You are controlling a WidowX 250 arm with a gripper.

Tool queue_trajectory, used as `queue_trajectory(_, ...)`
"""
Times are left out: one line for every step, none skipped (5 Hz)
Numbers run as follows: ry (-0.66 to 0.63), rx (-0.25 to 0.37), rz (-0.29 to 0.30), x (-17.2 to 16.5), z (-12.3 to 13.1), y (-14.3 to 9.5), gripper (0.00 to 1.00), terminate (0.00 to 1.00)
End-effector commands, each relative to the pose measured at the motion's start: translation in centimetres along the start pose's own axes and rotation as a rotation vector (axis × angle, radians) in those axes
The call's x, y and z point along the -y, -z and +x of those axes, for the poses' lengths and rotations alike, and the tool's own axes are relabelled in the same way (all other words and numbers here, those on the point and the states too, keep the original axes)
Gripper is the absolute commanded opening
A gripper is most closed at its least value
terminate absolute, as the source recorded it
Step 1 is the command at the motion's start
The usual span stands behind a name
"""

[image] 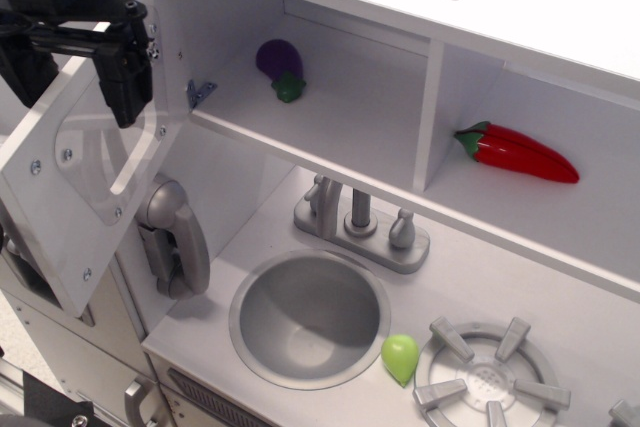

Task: Close microwave

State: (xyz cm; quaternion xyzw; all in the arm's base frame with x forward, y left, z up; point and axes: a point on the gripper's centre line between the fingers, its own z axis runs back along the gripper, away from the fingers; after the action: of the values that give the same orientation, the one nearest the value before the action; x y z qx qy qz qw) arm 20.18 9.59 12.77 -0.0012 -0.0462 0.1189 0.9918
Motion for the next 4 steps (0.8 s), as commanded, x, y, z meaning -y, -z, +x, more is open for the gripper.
queue_trajectory(0.031, 0.002, -0.03, 2.6, -0.1, 0.6, 1.0, 0.0)
queue_trajectory(0.01, -0.002, -0.033, 5.1, 0.4, 0.2, 1.0, 0.0)
queue_trajectory(0.0, -0.036, -0.092, 8.6, 1.1, -0.4, 1.0, 0.0)
queue_trajectory(0.002, -0.064, -0.158, 12.4, 1.7, -2.3, 1.0, 0.0)
